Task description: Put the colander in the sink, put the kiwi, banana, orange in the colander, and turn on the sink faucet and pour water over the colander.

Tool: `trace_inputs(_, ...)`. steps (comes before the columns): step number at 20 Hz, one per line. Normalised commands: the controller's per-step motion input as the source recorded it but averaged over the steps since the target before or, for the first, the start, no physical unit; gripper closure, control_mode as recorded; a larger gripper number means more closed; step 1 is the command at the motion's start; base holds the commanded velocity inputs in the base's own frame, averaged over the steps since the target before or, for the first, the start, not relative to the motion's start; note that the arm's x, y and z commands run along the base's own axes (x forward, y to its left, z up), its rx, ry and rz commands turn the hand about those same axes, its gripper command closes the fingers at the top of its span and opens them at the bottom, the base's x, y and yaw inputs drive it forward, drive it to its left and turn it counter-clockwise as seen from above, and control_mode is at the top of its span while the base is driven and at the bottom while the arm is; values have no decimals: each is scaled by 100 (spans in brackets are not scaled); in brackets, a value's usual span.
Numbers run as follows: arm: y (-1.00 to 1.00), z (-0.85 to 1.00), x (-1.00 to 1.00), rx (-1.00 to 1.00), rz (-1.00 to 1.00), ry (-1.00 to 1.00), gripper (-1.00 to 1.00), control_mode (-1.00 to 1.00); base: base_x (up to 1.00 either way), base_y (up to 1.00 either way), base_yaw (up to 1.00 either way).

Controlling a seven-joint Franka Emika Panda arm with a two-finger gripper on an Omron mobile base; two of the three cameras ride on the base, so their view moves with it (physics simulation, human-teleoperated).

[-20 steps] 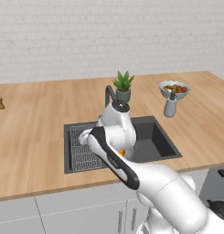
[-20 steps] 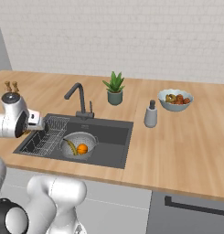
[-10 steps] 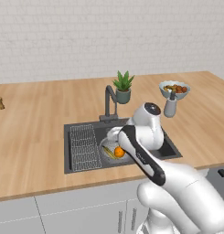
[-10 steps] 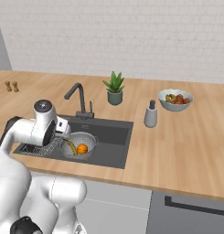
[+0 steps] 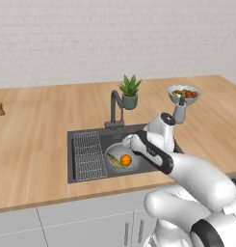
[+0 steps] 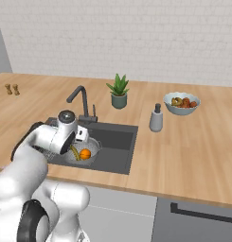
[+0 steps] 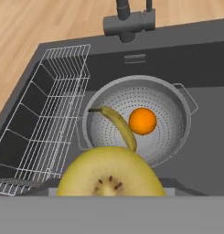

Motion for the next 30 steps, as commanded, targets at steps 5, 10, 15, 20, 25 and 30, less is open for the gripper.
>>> trace_inputs(5, 0, -45, 56, 0, 0, 7, 100, -100, 0, 0, 0)
trace_inputs(10, 0, -37, 31, 0, 0, 5, 100, -100, 0, 0, 0)
trace_inputs(15, 1, -33, 14, 0, 0, 1, 100, -100, 0, 0, 0)
trace_inputs(20, 11, -31, 20, 0, 0, 0, 100, -100, 0, 0, 0)
trace_inputs(25, 16, -30, 30, 0, 0, 2, 100, -100, 0, 0, 0)
trace_inputs(30, 18, -33, 29, 0, 0, 1, 100, -100, 0, 0, 0)
